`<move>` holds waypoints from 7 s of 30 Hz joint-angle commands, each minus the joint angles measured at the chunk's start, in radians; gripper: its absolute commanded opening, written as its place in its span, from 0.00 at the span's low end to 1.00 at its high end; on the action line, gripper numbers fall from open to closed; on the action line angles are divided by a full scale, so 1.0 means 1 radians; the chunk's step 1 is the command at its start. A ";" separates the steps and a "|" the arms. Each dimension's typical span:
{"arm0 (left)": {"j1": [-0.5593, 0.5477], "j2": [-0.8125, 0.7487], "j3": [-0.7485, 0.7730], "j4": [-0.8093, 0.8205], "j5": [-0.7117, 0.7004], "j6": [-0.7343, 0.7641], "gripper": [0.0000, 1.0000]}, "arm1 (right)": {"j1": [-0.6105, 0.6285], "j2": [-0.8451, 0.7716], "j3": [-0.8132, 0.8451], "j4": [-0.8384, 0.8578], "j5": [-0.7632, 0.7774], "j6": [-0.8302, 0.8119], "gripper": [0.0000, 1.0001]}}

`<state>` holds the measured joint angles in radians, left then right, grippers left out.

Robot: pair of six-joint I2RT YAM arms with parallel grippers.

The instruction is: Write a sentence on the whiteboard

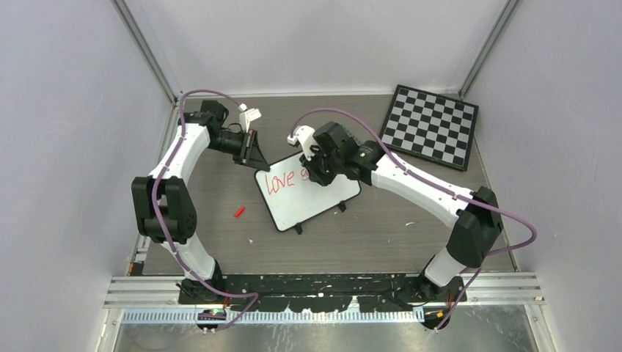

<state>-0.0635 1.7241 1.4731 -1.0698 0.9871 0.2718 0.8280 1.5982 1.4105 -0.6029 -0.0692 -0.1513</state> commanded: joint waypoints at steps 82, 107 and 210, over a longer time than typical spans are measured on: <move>-0.007 -0.001 0.025 0.016 -0.026 -0.013 0.00 | -0.114 -0.043 0.026 0.032 -0.022 -0.025 0.00; -0.007 -0.006 0.027 0.010 -0.028 -0.008 0.00 | -0.127 -0.034 0.044 0.029 -0.046 -0.013 0.00; -0.014 0.006 0.026 0.015 -0.033 -0.001 0.00 | -0.176 -0.045 0.026 0.009 -0.055 -0.068 0.00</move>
<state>-0.0723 1.7241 1.4731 -1.0725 0.9871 0.2695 0.6540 1.5486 1.4139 -0.6418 -0.1150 -0.2081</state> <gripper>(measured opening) 0.132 0.175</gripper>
